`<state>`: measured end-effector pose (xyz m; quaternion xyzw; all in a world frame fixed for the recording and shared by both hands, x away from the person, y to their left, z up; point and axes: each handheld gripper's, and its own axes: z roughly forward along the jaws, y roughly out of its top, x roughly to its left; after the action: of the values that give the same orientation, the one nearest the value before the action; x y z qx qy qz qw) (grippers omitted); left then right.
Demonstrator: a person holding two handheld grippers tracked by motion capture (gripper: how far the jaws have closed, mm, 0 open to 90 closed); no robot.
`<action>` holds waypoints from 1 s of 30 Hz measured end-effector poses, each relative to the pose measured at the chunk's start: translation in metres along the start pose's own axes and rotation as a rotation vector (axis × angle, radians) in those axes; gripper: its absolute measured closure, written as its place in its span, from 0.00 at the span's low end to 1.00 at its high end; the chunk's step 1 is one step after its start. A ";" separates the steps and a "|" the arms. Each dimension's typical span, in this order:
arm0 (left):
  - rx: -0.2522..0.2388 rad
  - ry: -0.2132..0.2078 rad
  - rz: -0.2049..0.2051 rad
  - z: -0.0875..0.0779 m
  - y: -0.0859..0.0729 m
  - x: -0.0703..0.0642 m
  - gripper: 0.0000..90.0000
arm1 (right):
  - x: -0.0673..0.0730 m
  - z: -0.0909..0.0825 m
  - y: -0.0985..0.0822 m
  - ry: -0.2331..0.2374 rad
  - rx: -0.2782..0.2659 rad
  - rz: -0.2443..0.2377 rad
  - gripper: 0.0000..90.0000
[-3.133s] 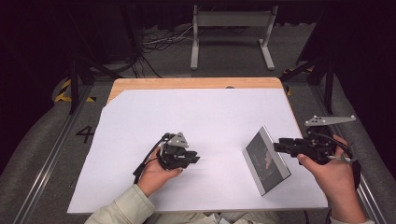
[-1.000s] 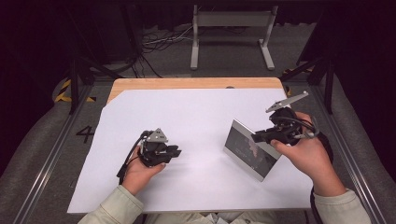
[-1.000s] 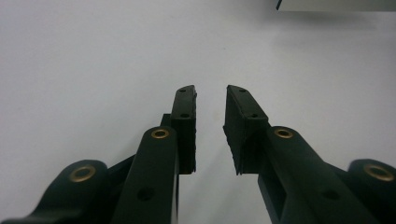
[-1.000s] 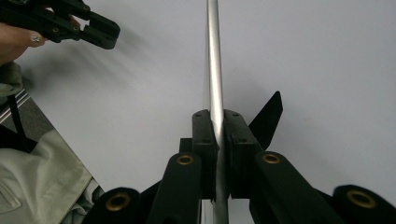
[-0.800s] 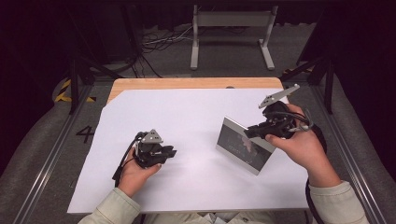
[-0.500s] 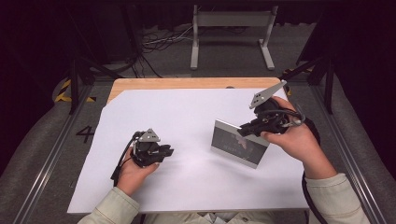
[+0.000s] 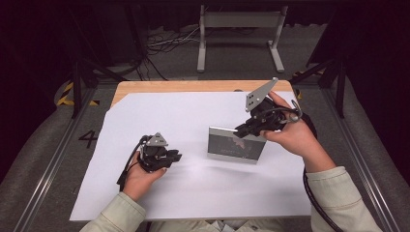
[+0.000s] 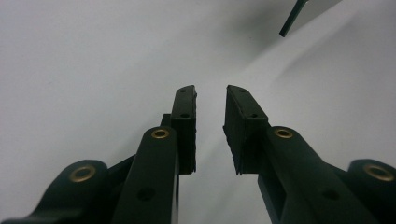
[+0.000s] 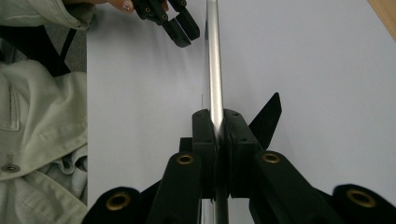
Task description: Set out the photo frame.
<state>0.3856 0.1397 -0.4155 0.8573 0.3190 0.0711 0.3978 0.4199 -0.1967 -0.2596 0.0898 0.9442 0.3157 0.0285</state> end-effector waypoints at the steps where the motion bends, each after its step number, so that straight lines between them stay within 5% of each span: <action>1: 0.000 -0.002 -0.002 0.000 0.000 0.000 0.83 | -0.002 0.001 0.001 0.008 0.000 -0.011 0.94; 11: 0.002 -0.005 -0.003 0.001 0.000 0.000 0.83 | -0.015 0.019 0.008 0.068 0.037 -0.096 0.94; 19: 0.002 -0.007 -0.003 0.001 0.000 0.000 0.83 | -0.023 0.034 0.011 0.123 0.047 -0.111 0.94; 28: 0.006 -0.010 0.000 0.002 0.000 0.000 0.83 | -0.036 0.042 0.002 0.118 0.042 -0.105 0.94; 30: 0.005 -0.010 -0.002 0.002 0.000 0.000 0.83 | -0.037 0.042 -0.002 0.085 0.024 -0.117 0.92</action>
<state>0.3866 0.1384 -0.4168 0.8583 0.3180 0.0659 0.3973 0.4604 -0.1802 -0.2944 0.0213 0.9518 0.3059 0.0055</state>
